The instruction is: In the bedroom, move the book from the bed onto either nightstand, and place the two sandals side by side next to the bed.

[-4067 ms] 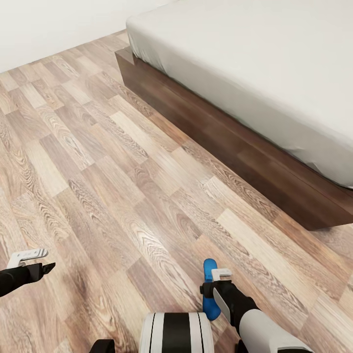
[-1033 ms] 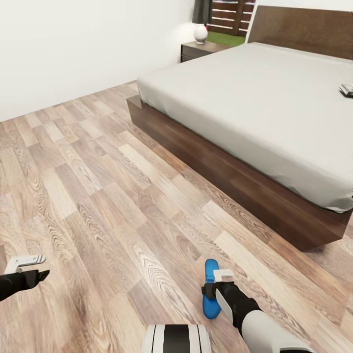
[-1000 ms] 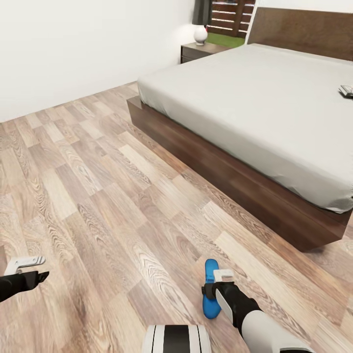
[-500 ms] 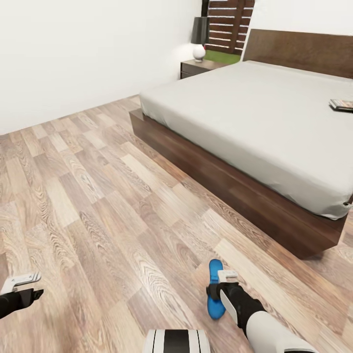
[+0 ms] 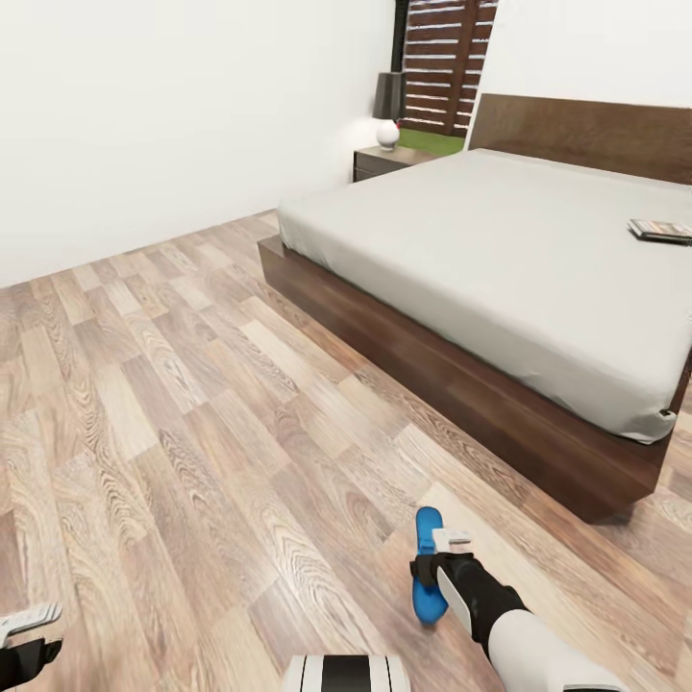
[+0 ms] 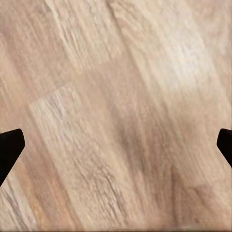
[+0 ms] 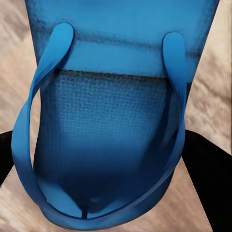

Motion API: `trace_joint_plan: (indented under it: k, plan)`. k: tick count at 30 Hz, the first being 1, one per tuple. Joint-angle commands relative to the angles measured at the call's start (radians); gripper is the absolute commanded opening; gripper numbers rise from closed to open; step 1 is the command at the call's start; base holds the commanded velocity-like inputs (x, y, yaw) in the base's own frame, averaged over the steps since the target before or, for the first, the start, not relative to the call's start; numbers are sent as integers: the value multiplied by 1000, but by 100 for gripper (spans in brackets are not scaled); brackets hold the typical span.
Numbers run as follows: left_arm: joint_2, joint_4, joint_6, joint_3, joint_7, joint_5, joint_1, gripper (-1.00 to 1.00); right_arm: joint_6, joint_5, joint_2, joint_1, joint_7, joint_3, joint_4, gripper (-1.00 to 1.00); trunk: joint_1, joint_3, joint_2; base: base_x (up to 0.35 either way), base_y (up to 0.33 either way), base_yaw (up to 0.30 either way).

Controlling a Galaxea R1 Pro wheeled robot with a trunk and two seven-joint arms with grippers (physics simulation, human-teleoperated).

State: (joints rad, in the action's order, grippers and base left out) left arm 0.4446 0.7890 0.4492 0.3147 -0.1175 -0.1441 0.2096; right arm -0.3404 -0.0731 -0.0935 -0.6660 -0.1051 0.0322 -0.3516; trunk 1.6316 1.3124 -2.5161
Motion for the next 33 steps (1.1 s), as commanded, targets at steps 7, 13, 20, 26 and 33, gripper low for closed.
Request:
trace_joint_plan:
  k: [7, 13, 20, 26, 33]
  plan:
    - [-1, -181, -146, 3, -2, -8, 2, 100, -6, -9, -1, 0, -1, 1, -1, -100, -3, -26, 1, 0, 0, 0]
    - [-3, -303, -253, 3, -1, -8, 3, 100, -6, -11, -1, 0, -1, 0, 0, -100, -6, -50, 3, 0, 0, 0]
    - [-6, -465, -406, 4, 1, -9, 4, 100, -6, -12, -1, 0, -1, 0, 2, -100, -9, -77, 4, 0, 0, 0]
    - [-7, -542, -491, 4, 1, -10, 3, 100, -5, -12, 0, 0, -1, 0, 3, -100, -12, -100, 6, 0, 0, 0]
    - [-7, -563, -515, 4, 2, -10, 2, 100, -5, -11, -1, 0, -1, 0, 3, -100, -15, -127, 7, 0, 0, 0]
